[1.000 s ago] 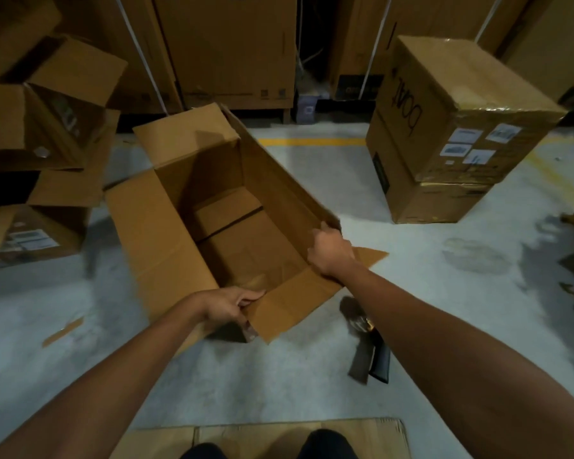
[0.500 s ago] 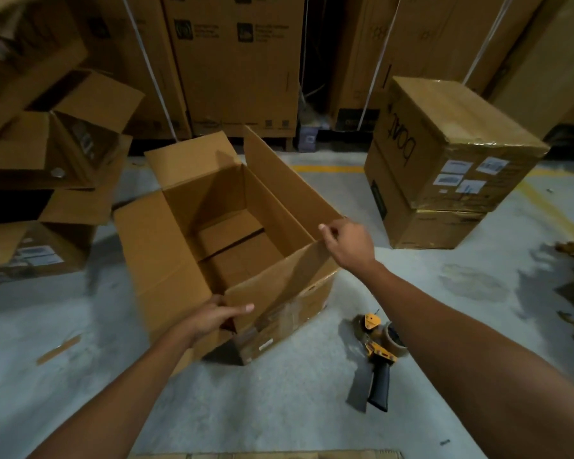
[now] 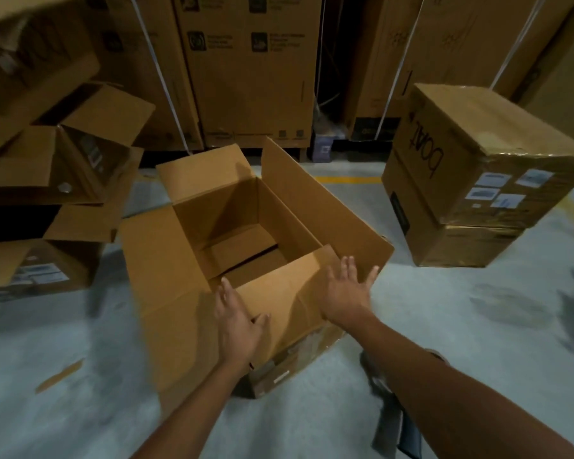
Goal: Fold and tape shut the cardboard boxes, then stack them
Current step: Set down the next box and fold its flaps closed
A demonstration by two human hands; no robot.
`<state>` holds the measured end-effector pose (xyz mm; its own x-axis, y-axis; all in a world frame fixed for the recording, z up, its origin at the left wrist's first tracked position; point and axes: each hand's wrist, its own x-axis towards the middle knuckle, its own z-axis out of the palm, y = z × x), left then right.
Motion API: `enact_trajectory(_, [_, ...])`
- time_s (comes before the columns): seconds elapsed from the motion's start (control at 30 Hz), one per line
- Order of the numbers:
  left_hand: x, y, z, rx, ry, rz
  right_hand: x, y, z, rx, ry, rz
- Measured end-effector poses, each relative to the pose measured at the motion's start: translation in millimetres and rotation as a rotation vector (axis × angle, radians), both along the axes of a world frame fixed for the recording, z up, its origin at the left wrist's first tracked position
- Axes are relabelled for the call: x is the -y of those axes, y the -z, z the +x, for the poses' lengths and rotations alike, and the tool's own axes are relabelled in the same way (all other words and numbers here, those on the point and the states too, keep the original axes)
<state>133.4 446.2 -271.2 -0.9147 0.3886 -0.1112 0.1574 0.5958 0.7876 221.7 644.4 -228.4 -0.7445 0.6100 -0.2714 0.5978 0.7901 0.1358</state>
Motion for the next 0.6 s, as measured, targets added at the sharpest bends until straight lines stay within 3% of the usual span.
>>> enact_trajectory(0.1, [-5, 6, -16, -0.294, 0.191, -0.346, 21, 16, -11, -0.040, -0.263, -0.144])
enact_trajectory(0.23, [-4, 18, -45, -0.382, 0.330, -0.581, 52, 38, -39, -0.195, -0.317, -0.215])
enact_trajectory(0.37, [-1, 14, -95, -0.376, 0.245, -0.600, 76, 51, -74, -0.313, -0.283, -0.268])
enact_trajectory(0.47, [6, 15, -140, -0.239, 0.170, -0.621, 93, 52, -96, -0.322, -0.302, -0.301])
enact_trajectory(0.6, [7, 25, -147, -0.002, 0.099, -0.286, 107, 50, -104, -0.209, -0.265, -0.354])
